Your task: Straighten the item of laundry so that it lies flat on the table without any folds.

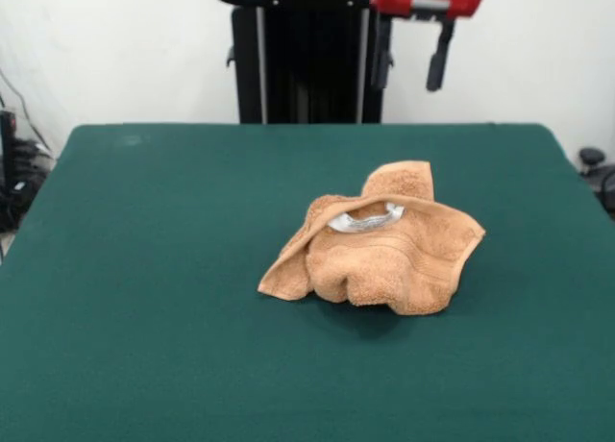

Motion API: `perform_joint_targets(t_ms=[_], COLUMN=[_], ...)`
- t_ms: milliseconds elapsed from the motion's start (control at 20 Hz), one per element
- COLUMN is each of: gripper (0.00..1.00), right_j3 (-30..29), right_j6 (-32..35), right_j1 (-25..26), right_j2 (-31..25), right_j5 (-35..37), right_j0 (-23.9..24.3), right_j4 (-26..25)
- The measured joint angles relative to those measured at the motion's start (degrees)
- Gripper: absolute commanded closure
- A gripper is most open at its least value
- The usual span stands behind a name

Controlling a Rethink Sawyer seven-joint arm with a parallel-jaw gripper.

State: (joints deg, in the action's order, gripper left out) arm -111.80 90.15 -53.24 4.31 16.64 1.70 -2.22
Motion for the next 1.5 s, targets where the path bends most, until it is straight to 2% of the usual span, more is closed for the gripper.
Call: perform_joint_targets(t_ms=[850,1500], gripper=[0.0,0.0], right_j3=[0.9,4.7], right_j6=[0.0,0.0], right_j1=[12.8,18.5], right_j2=[-0.8,-2.6], right_j5=[-8.1,-8.6], right_j0=[3.3,8.3], right_j4=[-0.1,-3.6])
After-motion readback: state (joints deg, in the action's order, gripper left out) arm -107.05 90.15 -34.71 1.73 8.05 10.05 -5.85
